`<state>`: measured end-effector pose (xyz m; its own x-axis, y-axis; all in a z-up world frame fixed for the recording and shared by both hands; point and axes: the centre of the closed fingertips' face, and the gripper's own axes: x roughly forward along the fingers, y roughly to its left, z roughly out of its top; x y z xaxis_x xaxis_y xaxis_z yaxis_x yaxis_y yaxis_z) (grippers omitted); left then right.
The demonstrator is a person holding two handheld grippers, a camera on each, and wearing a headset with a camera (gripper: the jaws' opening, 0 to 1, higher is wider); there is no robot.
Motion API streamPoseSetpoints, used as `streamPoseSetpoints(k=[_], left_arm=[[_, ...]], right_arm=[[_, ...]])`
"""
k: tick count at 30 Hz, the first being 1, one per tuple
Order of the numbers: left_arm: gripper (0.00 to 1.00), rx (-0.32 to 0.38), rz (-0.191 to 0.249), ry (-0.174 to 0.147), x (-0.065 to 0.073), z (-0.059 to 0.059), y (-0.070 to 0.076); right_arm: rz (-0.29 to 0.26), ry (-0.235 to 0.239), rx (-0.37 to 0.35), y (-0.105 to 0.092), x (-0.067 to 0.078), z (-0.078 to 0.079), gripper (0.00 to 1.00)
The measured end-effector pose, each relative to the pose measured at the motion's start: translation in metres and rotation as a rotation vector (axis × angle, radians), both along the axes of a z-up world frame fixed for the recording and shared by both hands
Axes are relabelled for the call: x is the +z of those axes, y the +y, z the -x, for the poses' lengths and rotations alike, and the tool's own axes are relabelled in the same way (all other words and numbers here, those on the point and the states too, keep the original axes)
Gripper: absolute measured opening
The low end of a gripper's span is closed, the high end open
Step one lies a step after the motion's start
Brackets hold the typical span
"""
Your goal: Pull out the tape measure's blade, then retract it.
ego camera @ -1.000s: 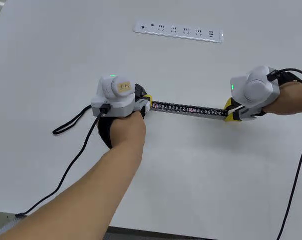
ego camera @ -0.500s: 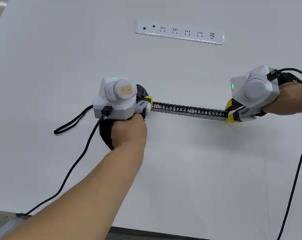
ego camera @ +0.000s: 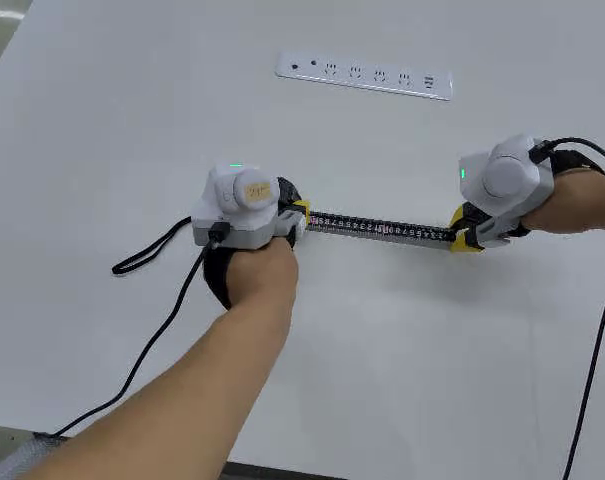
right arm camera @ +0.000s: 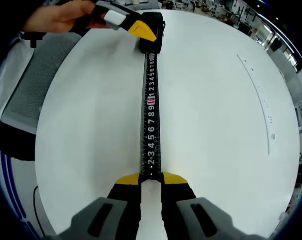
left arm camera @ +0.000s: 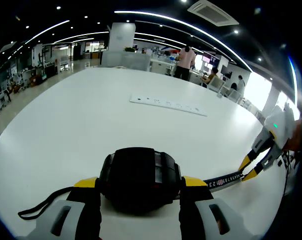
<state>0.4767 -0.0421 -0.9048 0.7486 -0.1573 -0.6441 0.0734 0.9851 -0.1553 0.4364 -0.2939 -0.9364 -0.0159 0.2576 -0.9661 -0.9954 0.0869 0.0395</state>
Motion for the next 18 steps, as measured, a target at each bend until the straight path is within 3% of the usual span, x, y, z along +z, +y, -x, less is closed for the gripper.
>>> streamPoseSetpoints(k=[18], left_arm=[[0.61, -0.005, -0.002, 0.0, -0.002, -0.002, 0.0]], right_arm=[[-0.022, 0.019, -0.023, 0.022, 0.001, 0.0, 0.13]])
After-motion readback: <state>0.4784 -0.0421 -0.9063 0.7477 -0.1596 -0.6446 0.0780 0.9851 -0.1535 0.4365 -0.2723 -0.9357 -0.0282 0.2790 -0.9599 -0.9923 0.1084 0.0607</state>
